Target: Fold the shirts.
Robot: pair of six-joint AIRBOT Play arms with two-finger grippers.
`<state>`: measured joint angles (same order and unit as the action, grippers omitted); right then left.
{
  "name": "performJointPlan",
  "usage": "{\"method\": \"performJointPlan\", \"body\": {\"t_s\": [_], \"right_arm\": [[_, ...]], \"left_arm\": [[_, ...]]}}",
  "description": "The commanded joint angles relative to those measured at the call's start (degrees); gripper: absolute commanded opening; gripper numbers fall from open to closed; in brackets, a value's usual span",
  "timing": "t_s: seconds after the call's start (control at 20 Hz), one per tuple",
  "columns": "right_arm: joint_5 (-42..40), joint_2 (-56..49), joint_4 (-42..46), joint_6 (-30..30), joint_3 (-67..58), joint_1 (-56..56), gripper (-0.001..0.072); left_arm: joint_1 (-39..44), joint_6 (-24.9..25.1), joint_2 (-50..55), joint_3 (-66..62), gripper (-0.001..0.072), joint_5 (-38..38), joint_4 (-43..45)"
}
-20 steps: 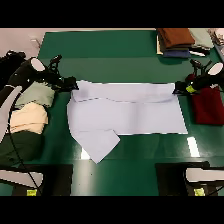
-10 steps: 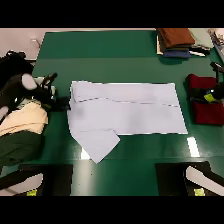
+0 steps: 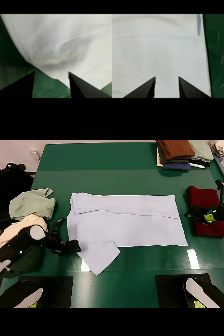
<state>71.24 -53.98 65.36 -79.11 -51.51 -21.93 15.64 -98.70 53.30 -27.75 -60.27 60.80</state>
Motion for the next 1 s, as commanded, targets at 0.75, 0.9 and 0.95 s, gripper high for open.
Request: {"method": "performJointPlan", "body": {"t_s": [0.75,0.9,0.95], "right_arm": [[4.09,-9.86,-1.86,6.23,19.39,-24.41,0.0465],[-0.46,-13.07,-7.58,6.78,19.71,-22.71,0.0445],[-2.23,-13.51,-9.16,6.78,19.69,-21.20,0.0444]], "left_arm": [[7.72,-1.33,-0.92,-4.35,0.0023,8.24,-1.42],[7.72,-1.33,-0.92,-4.35,0.0023,7.67,-0.46],[7.72,-1.36,-0.92,-4.37,0.0023,7.67,-0.20]]}}
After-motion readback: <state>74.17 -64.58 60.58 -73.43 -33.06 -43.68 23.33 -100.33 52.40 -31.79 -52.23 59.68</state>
